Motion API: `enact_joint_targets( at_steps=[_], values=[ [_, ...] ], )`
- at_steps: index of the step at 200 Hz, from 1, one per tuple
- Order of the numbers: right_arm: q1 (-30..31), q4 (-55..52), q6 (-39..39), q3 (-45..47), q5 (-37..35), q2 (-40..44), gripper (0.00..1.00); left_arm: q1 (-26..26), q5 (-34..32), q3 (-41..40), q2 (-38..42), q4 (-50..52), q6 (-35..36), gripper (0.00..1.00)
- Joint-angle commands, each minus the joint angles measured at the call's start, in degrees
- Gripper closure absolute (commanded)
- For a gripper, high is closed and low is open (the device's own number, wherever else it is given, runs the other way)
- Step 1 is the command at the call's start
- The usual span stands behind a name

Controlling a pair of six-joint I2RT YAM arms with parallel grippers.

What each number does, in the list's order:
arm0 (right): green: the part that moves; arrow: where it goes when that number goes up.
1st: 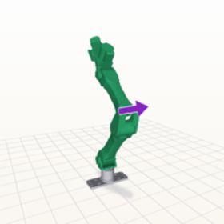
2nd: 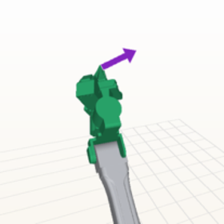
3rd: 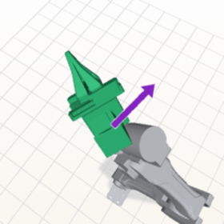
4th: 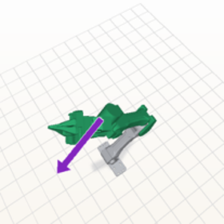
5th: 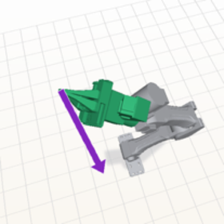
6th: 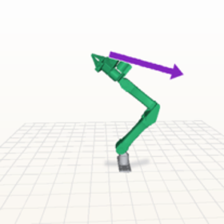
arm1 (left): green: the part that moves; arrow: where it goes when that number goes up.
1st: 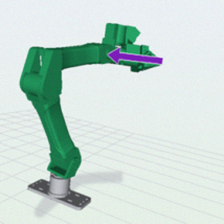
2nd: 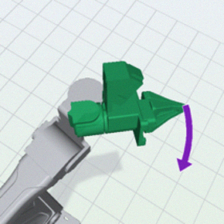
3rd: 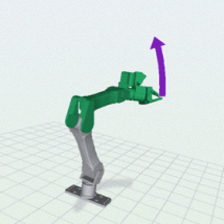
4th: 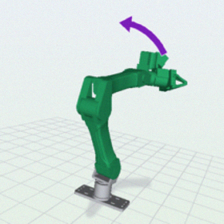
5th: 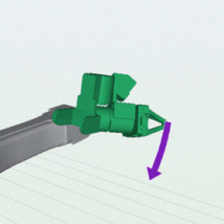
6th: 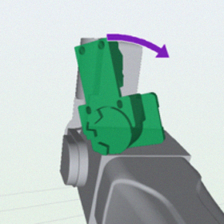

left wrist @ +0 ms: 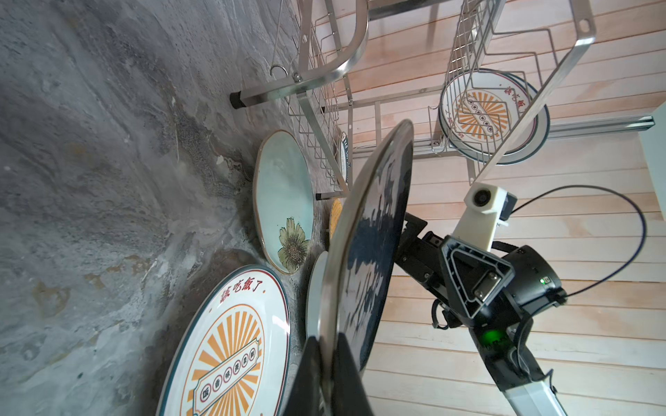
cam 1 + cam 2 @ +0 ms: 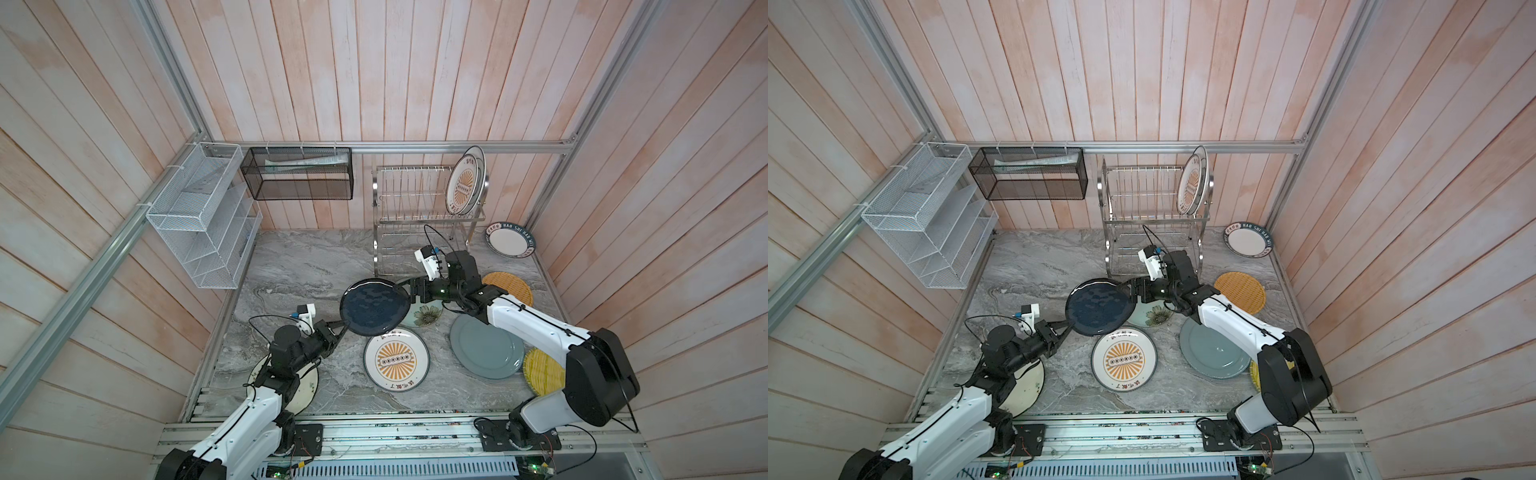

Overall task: Load plates into a dish rack
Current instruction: Place the plate on the dish rack.

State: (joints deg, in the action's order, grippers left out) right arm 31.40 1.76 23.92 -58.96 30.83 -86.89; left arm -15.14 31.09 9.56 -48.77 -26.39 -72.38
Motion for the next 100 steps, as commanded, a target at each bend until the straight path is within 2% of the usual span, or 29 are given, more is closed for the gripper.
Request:
enact_joint_targets(
  at_steps=[1, 32, 87, 100],
  values=[
    [-0.5, -2.5, -1.1, -2.2, 4.1, -1.6, 0.17, 0.6, 3.3, 3.1, 0.3, -7.6, 1.1, 1.00],
    [-0.3, -2.6, -1.1, -1.8, 6.0, -2.4, 0.26, 0.7, 3.8, 3.5, -0.5, -8.3, 1.3, 1.00],
    [-0.2, -2.6, -0.8, -2.7, 8.2, -4.5, 0.55, 0.8, 4.2, 3.5, -1.0, -9.1, 1.2, 1.00],
    [-0.3, -2.7, -0.7, -2.8, 8.3, -4.9, 0.59, 0.7, 4.2, 3.4, -1.0, -9.4, 1.2, 1.00]
  ],
)
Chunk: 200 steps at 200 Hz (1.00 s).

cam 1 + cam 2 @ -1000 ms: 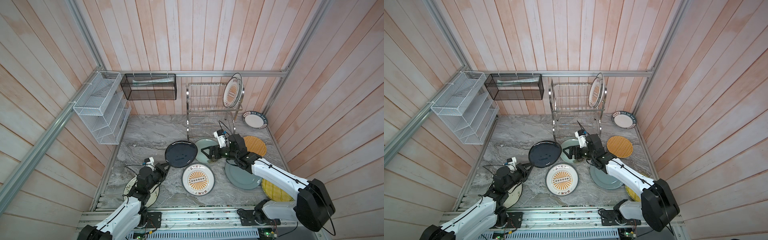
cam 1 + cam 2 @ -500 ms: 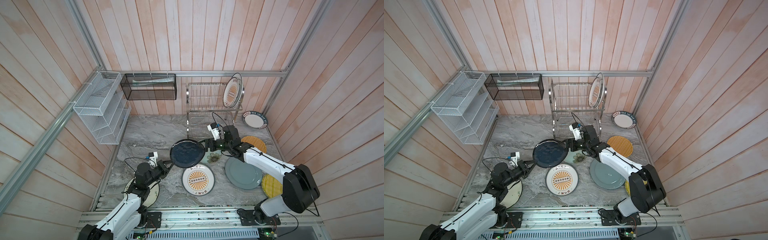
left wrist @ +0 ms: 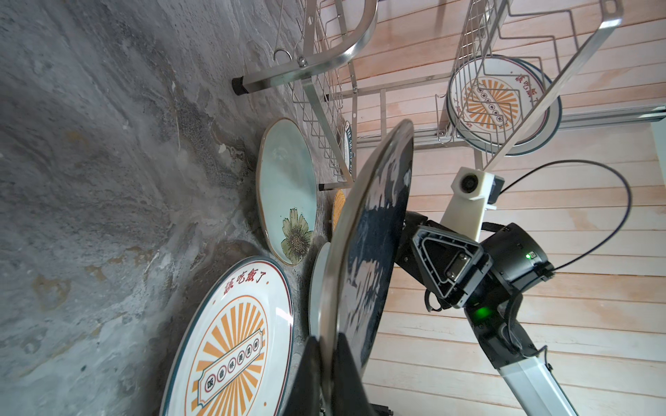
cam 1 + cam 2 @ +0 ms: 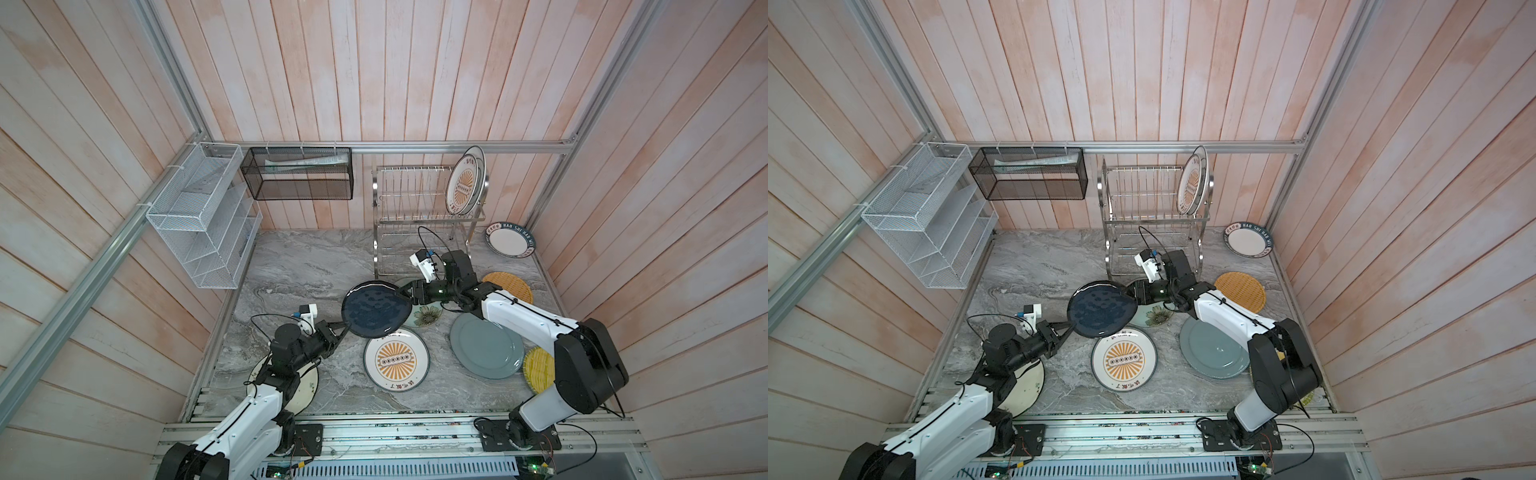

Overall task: Load plates into a dish rack
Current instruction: Place the plate on the dish rack.

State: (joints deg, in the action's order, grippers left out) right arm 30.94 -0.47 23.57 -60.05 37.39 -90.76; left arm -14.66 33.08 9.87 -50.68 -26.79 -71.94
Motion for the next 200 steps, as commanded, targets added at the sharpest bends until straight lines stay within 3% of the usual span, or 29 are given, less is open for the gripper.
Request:
enact_joint_targets(
  at_steps=[1, 52, 90, 140, 149, 176, 192, 200],
  values=[
    [0.2, -0.5, -0.4, -1.7, 1.7, -1.1, 0.59, 0.3, 2.2, 3.1, 1.0, -9.1, 0.8, 1.00],
    [0.4, 0.0, 0.5, -1.6, 3.3, -1.3, 0.78, 0.3, 2.1, 3.1, 0.6, -9.2, 1.2, 1.00],
    [0.6, 0.4, 1.4, -1.3, 3.9, -0.1, 1.00, 0.3, 1.9, 3.2, -0.1, -8.7, 2.1, 1.00],
    [0.9, 2.9, 4.1, 0.5, 3.1, 3.5, 1.00, 0.3, 1.4, 4.9, 0.0, -5.5, 5.2, 1.00],
    [0.9, 3.1, 4.4, 0.6, 2.7, 4.3, 1.00, 0.4, 1.4, 5.4, 0.1, -4.8, 5.9, 0.86],
    [0.9, 3.7, 5.4, 1.5, -0.2, 6.5, 1.00, 1.3, 2.7, 7.1, -0.3, -3.7, 7.7, 0.25],
    [0.9, 3.5, 6.0, 1.7, -2.7, 7.9, 1.00, 1.8, 2.9, 8.2, -0.3, -2.1, 8.8, 0.01],
    [0.8, 3.6, 6.4, 1.9, -3.8, 8.7, 1.00, 2.2, 3.1, 8.9, 0.0, -1.2, 9.5, 0.00]
  ],
)
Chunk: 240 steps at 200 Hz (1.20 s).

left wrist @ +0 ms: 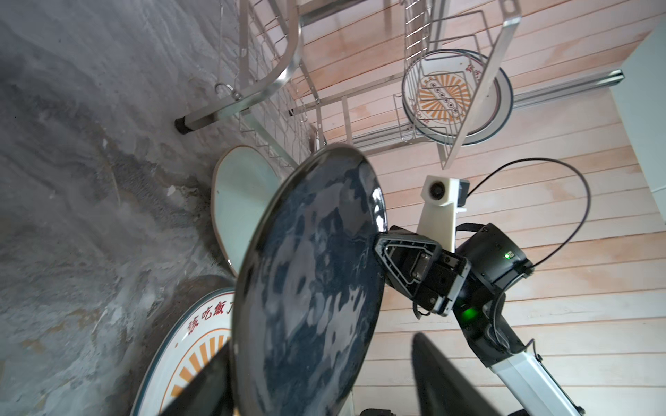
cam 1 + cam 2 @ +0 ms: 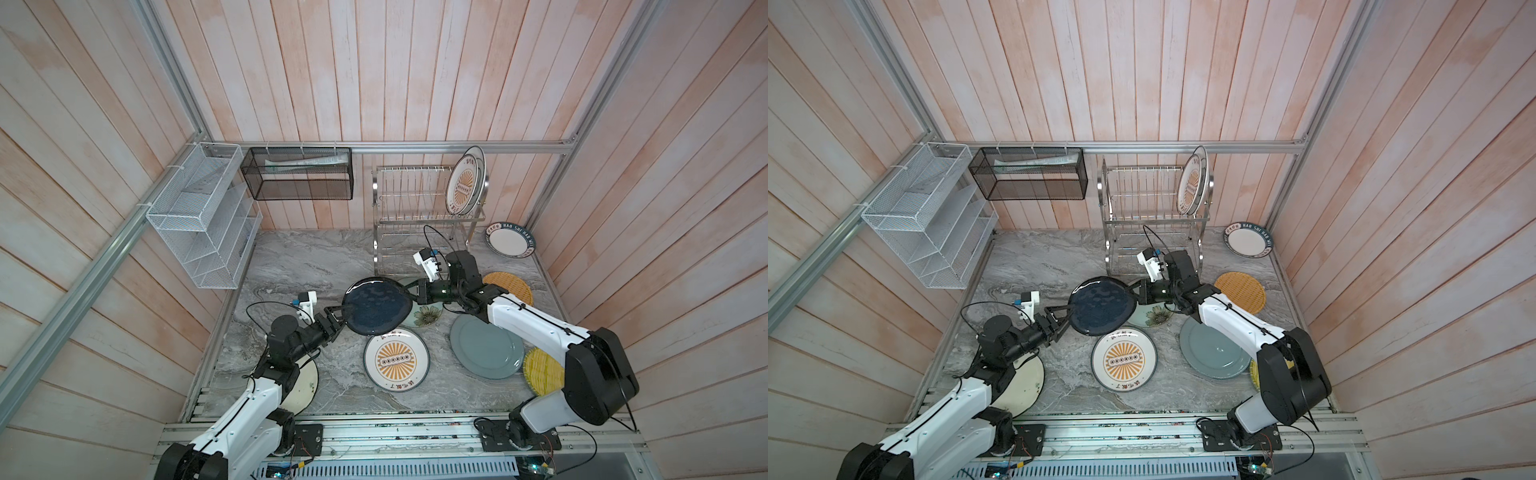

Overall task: Load plates into a dish rack
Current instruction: Place the plate on the dish rack.

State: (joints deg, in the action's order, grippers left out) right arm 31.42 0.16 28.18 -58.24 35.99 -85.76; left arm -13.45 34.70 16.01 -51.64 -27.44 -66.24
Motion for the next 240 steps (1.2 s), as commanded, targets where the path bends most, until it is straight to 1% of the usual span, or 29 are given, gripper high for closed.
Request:
enact_joint_targets(
  at_steps=[1, 27, 49, 72, 94, 111, 126, 137, 154, 166, 181, 202, 220, 240],
  values=[
    [0.3, 3.0, 1.8, 0.1, -2.6, 3.7, 1.00, 1.0, 1.6, 2.8, 0.9, -0.4, 3.9, 0.00],
    [0.1, 2.9, 3.7, 0.4, -6.4, 7.0, 1.00, 2.6, 4.7, 6.9, 2.5, 4.0, 7.4, 0.00],
    [-0.2, 2.6, 4.8, 0.3, -8.6, 10.5, 1.00, 4.1, 6.0, 12.1, 4.1, 12.3, 13.4, 0.00],
    [-0.2, 1.3, 5.6, -0.9, -10.8, 14.4, 1.00, 5.6, 6.2, 16.5, 6.7, 18.5, 19.3, 0.00],
    [-0.2, -0.3, 6.1, -3.0, -13.0, 18.0, 1.00, 6.1, 5.8, 20.1, 9.4, 21.9, 25.0, 0.00],
    [-0.2, -1.9, 6.0, -5.6, -15.1, 20.1, 1.00, 6.2, 5.0, 22.3, 10.1, 24.0, 29.7, 0.00],
    [0.0, -3.2, 5.5, -8.4, -16.9, 21.4, 1.00, 6.2, 4.6, 22.7, 10.5, 24.7, 32.8, 0.00],
    [0.1, -4.1, 5.1, -10.7, -18.6, 21.9, 1.00, 6.1, 3.8, 21.5, 11.0, 24.4, 34.6, 0.00],
    [0.3, -5.6, 4.0, -14.9, -21.4, 21.9, 1.00, 6.3, 2.7, 18.0, 12.7, 22.0, 35.0, 0.00],
    [0.2, -6.7, 3.3, -18.0, -23.7, 21.4, 1.00, 6.6, 2.6, 17.6, 13.8, 22.1, 34.7, 0.00],
    [0.3, -7.6, 2.3, -21.6, -25.9, 20.3, 1.00, 6.6, 2.6, 19.5, 14.8, 26.2, 37.7, 0.00],
    [0.3, -9.2, 0.9, -27.1, -29.1, 17.7, 1.00, 6.4, -1.5, 21.6, 16.3, 33.7, 42.8, 0.00],
    [0.3, -9.7, -0.4, -31.5, -31.5, 15.2, 1.00, 6.4, -5.7, 19.4, 19.5, 35.8, 44.3, 0.00],
    [0.3, -11.0, -2.2, -36.6, -35.1, 11.9, 1.00, 6.4, -6.9, 18.3, 23.7, 35.9, 47.1, 0.00]
  ],
)
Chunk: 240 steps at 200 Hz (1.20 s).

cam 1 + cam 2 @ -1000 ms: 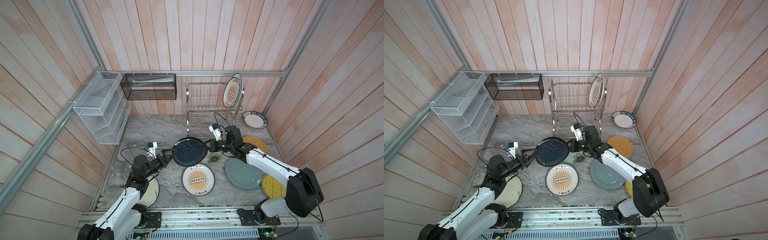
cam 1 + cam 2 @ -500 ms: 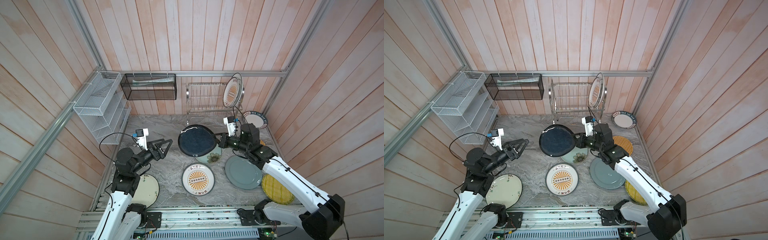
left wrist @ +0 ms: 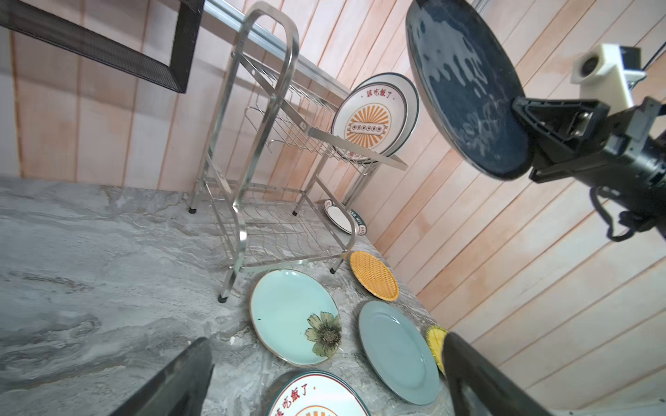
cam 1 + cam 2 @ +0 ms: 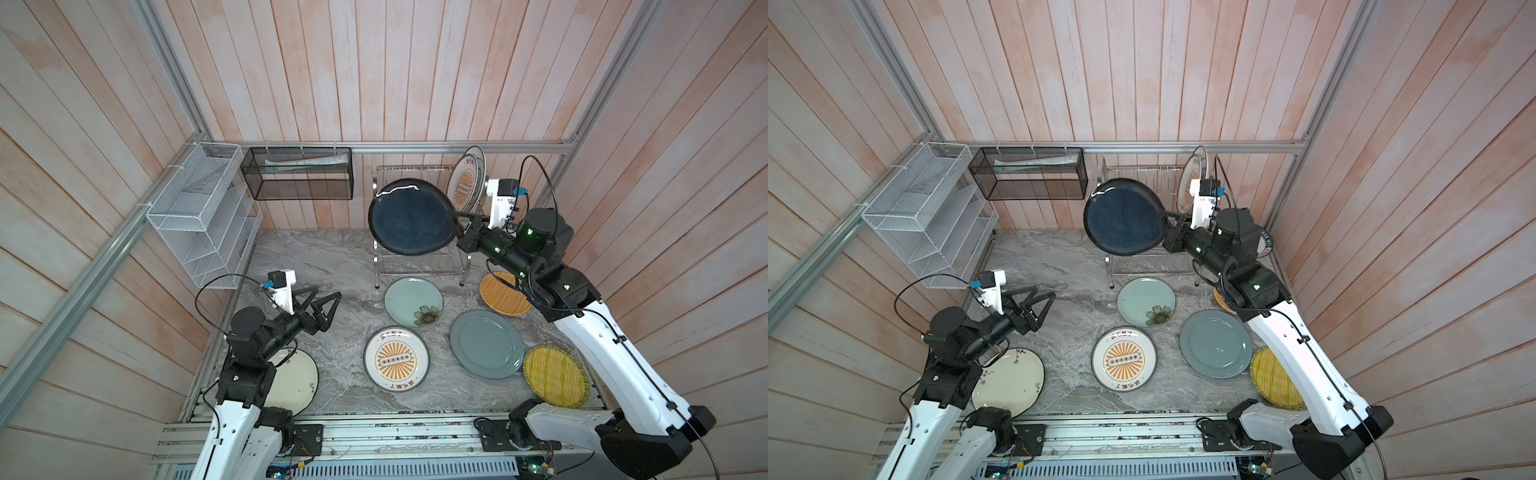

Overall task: Load plates into a dish rack
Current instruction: Place the plate on the dish rack.

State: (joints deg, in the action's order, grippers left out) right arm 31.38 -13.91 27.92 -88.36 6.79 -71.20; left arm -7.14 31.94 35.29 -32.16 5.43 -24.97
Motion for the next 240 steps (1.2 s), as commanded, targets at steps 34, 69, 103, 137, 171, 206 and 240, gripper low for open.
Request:
enact_joint_targets(
  at_steps=[34, 69, 103, 137, 171, 206, 240],
  values=[
    [0.3, 0.5, -5.8, -15.1, -14.4, -8.0, 1.00, 0.1, -6.8, -1.1, 6.3, 5.2, 8.6, 0.00],
    [0.2, -0.5, -10.5, -21.8, -22.0, -12.3, 1.00, 0.1, -5.7, -1.1, 5.5, 5.5, 9.0, 0.00],
    [0.2, -2.6, -15.5, -29.7, -29.3, -17.6, 1.00, 0.1, -4.2, -1.2, 5.1, 5.2, 8.9, 0.00],
    [0.2, -4.4, -22.5, -37.9, -37.5, -23.7, 1.00, 0.1, -3.5, -1.2, 4.9, 4.9, 8.9, 0.00],
    [0.1, -4.1, -29.6, -44.1, -43.7, -29.1, 1.00, 0.1, -3.0, -1.4, 4.7, 4.8, 8.7, 0.00],
    [0.0, -4.3, -36.4, -49.8, -47.5, -34.5, 1.00, 0.1, -2.5, -1.4, 4.0, 4.6, 8.7, 0.00],
    [-0.1, -3.8, -41.1, -51.4, -49.7, -38.0, 1.00, 0.1, -2.4, -1.4, 4.0, 4.4, 8.6, 0.00]
  ],
)
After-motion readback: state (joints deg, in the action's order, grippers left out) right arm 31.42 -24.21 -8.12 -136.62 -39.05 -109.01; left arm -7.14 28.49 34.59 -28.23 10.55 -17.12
